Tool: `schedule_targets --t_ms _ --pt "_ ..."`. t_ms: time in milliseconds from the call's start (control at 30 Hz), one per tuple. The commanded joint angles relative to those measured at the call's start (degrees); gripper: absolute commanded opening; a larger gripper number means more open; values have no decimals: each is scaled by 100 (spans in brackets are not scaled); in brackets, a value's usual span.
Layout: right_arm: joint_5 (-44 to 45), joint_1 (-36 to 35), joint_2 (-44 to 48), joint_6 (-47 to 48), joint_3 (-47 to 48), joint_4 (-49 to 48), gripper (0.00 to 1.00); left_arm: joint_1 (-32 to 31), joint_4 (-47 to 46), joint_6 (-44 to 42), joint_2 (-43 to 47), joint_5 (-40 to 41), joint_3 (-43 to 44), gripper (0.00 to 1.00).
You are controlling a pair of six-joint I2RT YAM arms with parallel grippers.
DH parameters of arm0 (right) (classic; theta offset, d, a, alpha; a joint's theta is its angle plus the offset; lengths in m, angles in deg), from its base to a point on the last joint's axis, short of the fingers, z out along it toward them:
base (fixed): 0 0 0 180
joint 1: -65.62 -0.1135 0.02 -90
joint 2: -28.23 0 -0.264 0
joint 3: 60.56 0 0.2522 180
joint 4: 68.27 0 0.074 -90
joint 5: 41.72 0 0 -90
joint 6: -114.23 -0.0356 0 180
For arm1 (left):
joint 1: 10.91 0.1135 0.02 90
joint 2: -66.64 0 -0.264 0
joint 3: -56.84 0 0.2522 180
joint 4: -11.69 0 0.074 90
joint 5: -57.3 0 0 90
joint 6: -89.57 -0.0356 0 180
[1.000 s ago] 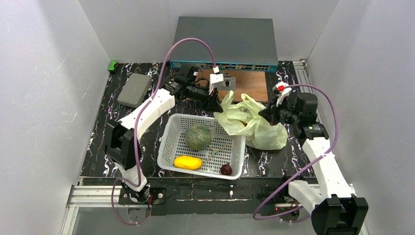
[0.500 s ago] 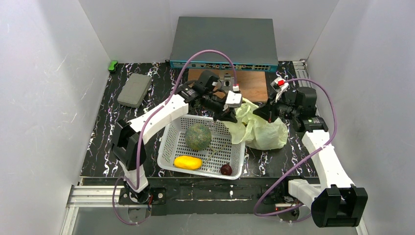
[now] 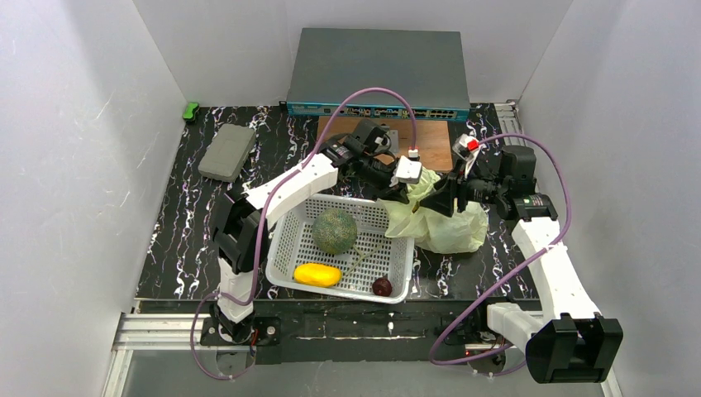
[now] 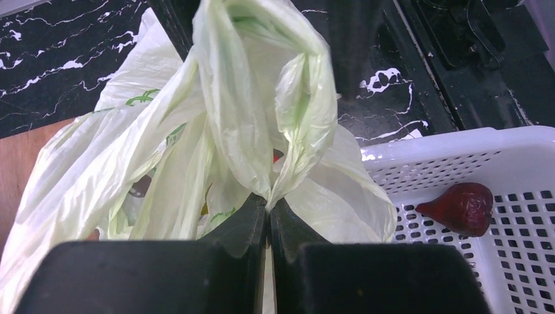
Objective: Place the fake fruits into the plastic bag and tie a complex knot
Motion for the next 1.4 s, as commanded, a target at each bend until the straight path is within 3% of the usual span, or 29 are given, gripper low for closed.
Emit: schedule_targets --t_ms 0,100,233,333,500,600,700,767,967,1167,1367 --pt "-439 -30 -67 489 378 378 64 -62 -6 -9 -24 -232 357 2" --pt "-415 -30 -76 524 371 311 70 -98 -25 -12 -79 -284 403 2" --pt "-314 -38 -118 295 332 -13 71 -194 -42 24 -147 -273 542 3" --pt "-225 -38 -147 290 330 -100 56 -233 -42 19 -175 -344 586 4" --pt "0 -34 -52 293 231 -301 19 -243 158 -113 -74 -368 578 7" --pt "52 -38 16 316 189 -339 1 -209 682 -338 93 -201 529 18" --pt "111 -30 68 403 174 -300 1 -15 1265 -438 458 -307 420 39" --pt "98 -30 102 483 157 -247 1 182 1514 -314 794 -390 376 46" --pt "79 -27 196 650 100 -194 1 893 885 1099 1165 -21 585 49" --pt "35 -38 214 725 90 -161 1 894 953 897 513 471 1251 58" --pt "9 -47 244 908 139 28 1 779 962 948 93 51 1806 58"
